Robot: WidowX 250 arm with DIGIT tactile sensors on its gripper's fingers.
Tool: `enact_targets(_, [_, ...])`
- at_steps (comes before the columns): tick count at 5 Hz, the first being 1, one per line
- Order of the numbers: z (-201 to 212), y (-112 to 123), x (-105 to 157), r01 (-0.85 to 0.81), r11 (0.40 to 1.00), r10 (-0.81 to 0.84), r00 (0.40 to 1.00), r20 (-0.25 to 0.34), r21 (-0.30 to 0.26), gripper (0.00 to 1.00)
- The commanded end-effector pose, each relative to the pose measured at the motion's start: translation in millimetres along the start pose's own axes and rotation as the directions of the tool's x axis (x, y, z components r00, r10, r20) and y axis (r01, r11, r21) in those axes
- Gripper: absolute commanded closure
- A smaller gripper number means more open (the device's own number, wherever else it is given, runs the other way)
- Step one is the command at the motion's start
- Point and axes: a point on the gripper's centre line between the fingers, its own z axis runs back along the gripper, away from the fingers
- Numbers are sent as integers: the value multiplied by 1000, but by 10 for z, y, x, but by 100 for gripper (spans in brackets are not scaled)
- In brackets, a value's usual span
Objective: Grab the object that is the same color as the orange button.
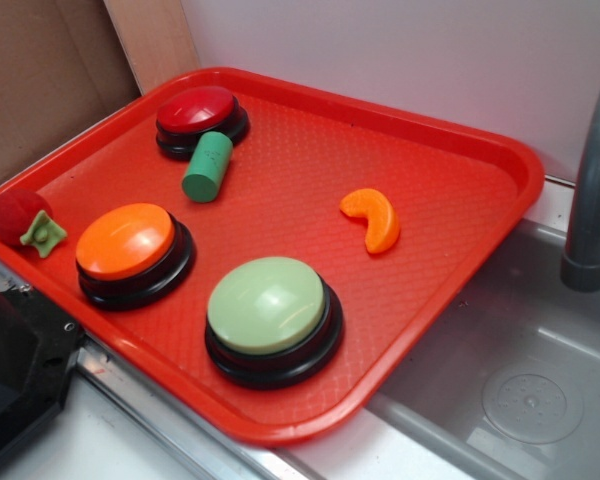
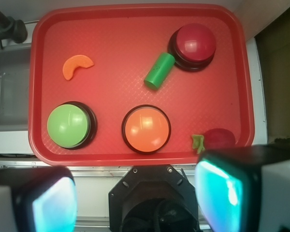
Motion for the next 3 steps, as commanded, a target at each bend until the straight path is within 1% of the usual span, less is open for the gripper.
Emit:
enact_targets(1, [0, 0, 0, 0, 1000, 0, 1000, 0, 0, 0])
enact_targets(2, [-102, -73, 141, -42, 999, 42, 999, -2, 7, 0])
enact_targets(3, [-271, -196, 272, -178, 984, 179, 984, 18, -17, 0])
